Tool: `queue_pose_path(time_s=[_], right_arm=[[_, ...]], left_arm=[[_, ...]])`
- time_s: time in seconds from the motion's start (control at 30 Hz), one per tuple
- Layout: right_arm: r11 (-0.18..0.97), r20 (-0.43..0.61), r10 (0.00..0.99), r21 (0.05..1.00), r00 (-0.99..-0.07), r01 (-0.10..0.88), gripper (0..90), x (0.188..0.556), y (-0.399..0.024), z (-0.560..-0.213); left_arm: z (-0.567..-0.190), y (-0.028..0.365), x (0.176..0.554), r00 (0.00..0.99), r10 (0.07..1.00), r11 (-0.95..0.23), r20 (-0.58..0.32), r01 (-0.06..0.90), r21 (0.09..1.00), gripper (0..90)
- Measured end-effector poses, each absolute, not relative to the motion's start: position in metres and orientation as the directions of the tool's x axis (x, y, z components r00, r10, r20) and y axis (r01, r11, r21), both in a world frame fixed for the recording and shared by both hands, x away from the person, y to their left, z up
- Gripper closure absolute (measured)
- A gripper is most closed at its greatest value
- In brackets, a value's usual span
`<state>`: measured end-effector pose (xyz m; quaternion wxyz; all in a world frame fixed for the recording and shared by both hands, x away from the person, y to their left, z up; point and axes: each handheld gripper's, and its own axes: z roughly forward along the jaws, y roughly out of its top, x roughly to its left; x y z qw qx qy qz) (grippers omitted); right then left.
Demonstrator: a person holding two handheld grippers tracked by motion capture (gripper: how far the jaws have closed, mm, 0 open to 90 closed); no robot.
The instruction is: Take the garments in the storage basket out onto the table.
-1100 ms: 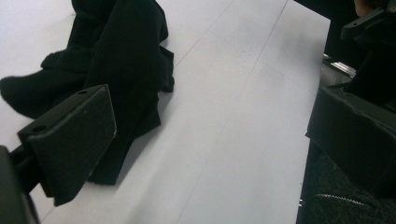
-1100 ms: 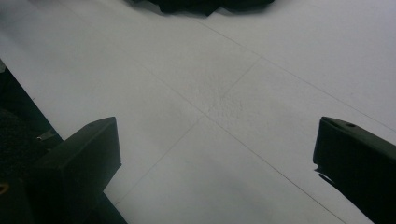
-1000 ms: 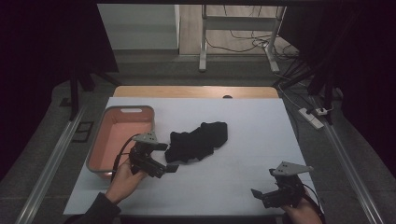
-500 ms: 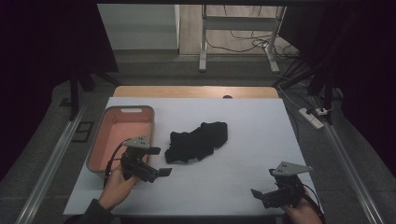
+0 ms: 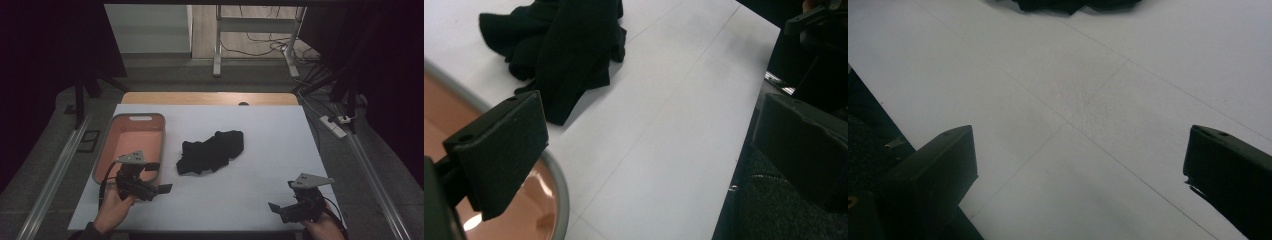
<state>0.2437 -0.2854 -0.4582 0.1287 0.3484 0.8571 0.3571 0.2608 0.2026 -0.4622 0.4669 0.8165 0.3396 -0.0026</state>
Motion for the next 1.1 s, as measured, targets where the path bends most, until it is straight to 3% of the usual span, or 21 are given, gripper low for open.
queue_pose_path(time_s=[1.1], right_arm=[[0.513, 0.021, 0.689, 0.692, -0.724, 0.508, 0.6, 0.244, -0.284, -0.459]], left_arm=[[-0.472, 0.271, 0.211, 0.647, 0.676, -0.212, -0.353, 0.629, 0.748, 0.8]])
